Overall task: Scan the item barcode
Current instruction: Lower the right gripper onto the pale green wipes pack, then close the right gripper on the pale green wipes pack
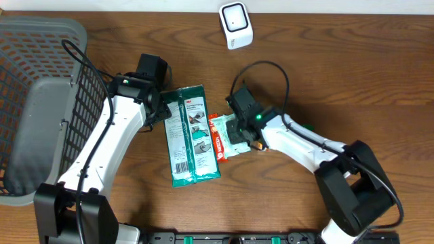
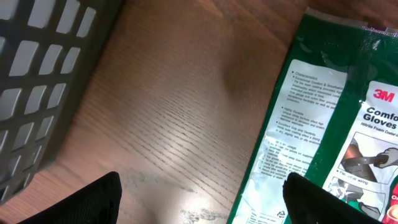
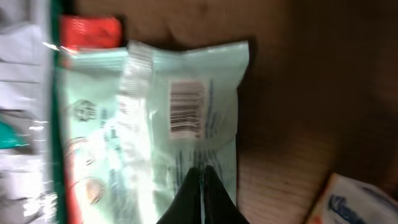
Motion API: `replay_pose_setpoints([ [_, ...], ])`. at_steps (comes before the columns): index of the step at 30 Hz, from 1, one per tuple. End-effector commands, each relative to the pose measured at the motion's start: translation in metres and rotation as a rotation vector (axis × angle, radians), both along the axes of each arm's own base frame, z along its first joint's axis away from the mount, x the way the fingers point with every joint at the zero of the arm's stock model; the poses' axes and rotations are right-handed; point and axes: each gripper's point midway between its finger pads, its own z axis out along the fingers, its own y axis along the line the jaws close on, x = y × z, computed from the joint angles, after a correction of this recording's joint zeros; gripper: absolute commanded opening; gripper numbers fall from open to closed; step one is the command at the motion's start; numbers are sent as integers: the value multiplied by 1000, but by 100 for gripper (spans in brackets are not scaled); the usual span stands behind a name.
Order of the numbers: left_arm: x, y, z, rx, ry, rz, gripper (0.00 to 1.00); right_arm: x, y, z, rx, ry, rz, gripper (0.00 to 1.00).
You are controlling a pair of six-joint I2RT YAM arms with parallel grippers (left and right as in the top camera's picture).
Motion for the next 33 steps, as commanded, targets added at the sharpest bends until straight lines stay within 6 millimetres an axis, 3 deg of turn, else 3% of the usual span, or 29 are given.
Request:
replay_pose_setpoints([
  [1,0,3,0,12,2,11,84,-3,-9,-13,-50,-10,-39,1],
  [7,0,3,0,12,2,11,84,19,7,49,-9,-93,-11,1],
  [10,0,3,0,12,2,11,84,13,21,70,67,-61,22,1],
  [12,0,3,0,12,2,11,84,1,32,73,134,-3,58,1],
  [17,0,3,0,12,2,11,84,-26,38,60,185,125,93,1],
  [25,0,3,0,12,2,11,84,-62,19,9,132,223,52,1],
  [29,0,3,0,12,2,11,84,-72,11,-8,126,238,36,1],
  [33,0,3,0,12,2,11,84,-66,10,-5,122,223,30,1],
])
